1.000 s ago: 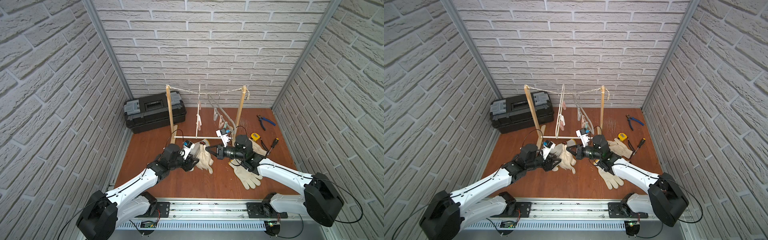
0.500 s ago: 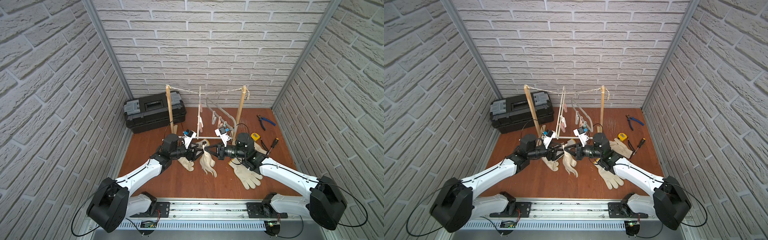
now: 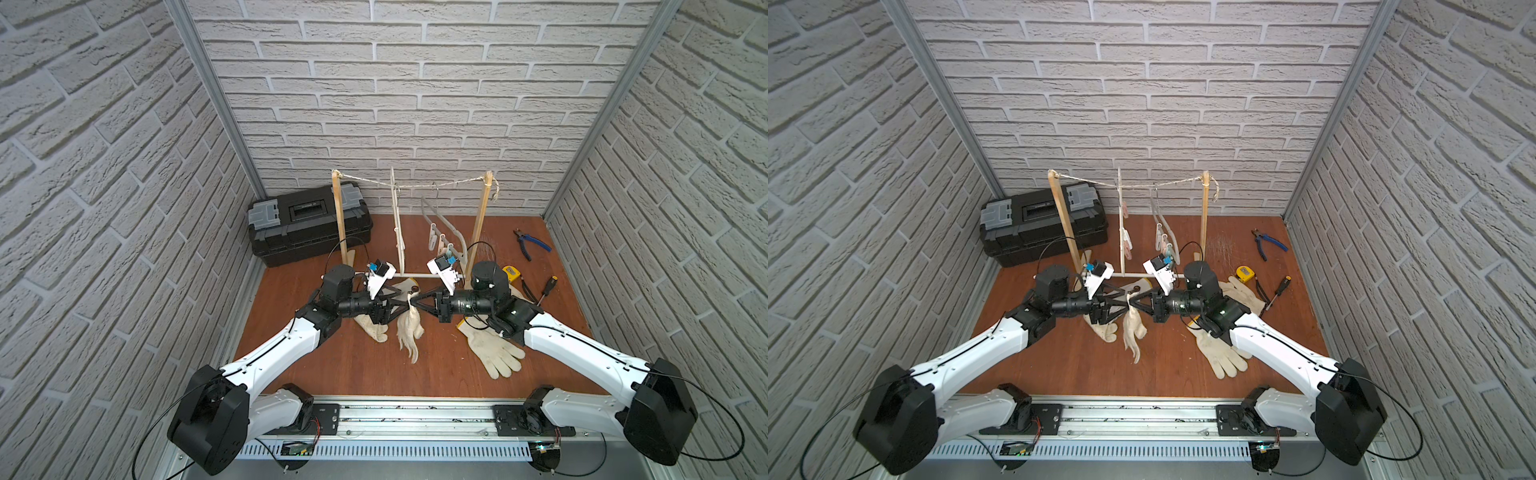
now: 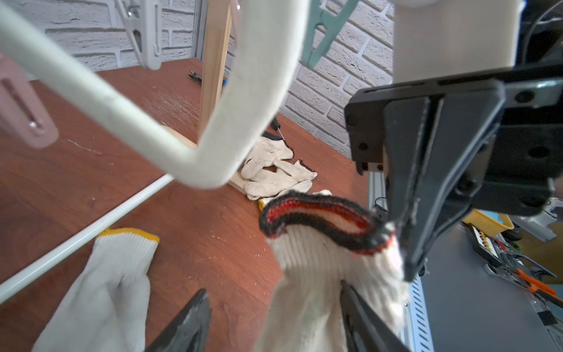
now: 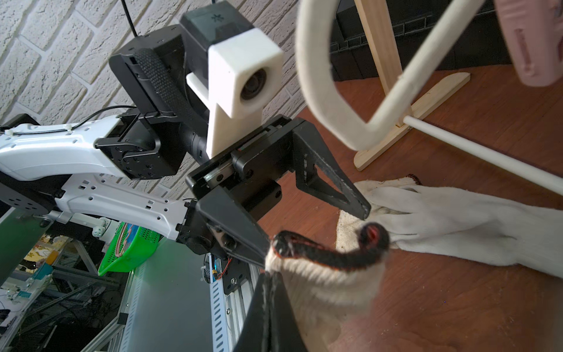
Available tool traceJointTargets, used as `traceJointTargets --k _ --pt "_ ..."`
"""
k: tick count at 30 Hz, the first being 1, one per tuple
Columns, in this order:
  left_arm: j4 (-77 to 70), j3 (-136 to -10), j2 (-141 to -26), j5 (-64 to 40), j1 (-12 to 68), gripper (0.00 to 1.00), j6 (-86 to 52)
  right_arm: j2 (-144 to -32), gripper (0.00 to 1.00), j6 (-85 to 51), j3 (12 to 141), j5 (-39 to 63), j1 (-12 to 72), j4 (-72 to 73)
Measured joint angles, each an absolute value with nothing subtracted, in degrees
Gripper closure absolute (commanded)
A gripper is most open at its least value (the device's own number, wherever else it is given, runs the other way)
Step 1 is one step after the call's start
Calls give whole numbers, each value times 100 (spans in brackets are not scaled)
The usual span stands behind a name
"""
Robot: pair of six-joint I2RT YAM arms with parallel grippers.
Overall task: Clip the gloves onto a hanger to dry
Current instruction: Pick up the glove from the center of the board.
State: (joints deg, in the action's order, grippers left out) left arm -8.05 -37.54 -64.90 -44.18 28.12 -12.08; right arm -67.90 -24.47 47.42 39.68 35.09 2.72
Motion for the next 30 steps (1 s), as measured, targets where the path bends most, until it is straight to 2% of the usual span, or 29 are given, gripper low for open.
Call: traceJointTargets --k 7,18,25,30 --pt "-681 -3756 -6335 -4707 2705 25 -1140 -6718 97 -1747 5186 4101 3509 -681" --pt "-462 -3986 -6499 -5157 2899 31 -1007 -6722 97 -821 5686 4219 3509 -1846" --pt "-231 -4298 -6499 -5205 2939 44 -670 -6796 97 -292 6077 4370 3509 -2477" --pt "19 -4530 -6549 -5297 3006 69 -425 -6914 97 -78 6195 4447 3507 -2718"
